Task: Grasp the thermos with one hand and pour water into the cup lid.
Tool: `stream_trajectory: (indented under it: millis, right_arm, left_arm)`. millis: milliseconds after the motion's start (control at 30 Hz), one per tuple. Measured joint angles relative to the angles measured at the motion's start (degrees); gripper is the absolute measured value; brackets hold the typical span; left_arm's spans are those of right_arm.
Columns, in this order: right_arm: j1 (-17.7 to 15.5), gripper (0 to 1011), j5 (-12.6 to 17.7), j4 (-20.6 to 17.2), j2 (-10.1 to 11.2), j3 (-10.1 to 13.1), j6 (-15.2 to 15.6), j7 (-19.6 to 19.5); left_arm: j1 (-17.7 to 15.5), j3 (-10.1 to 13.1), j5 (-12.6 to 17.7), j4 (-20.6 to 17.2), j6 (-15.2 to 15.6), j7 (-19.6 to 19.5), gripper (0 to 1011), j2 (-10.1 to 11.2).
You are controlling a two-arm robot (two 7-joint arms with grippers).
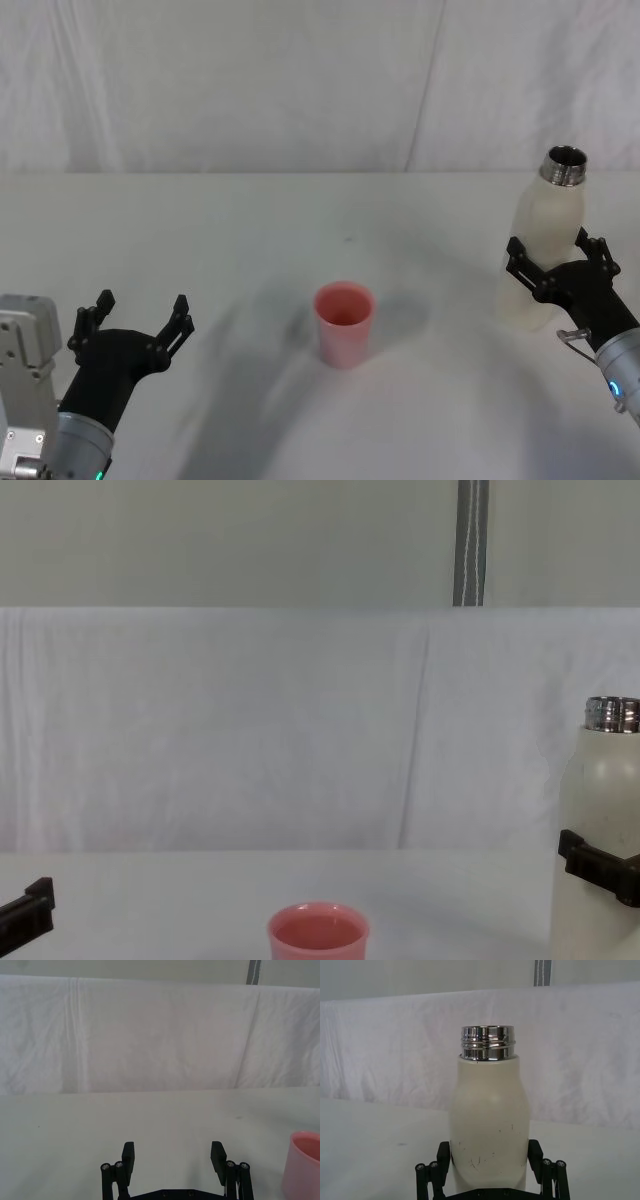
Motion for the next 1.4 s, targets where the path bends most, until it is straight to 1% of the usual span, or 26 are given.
stream_trajectory:
  millis: [900,1400]
  right_arm:
    - [-3.05,1000,-0.99,-3.81,0.56,0.04,1.13,-1.03]
    - [-4.66,1000,-1.40,-5.86,1.37,0.25,1.89,-1.07]
  left_arm:
    - [0.00,0.00,0.00,0.00,0.00,0.00,1001,0.00]
    - [0.00,0.00,0.00,0.00,0.00,0.00,1001,0.00]
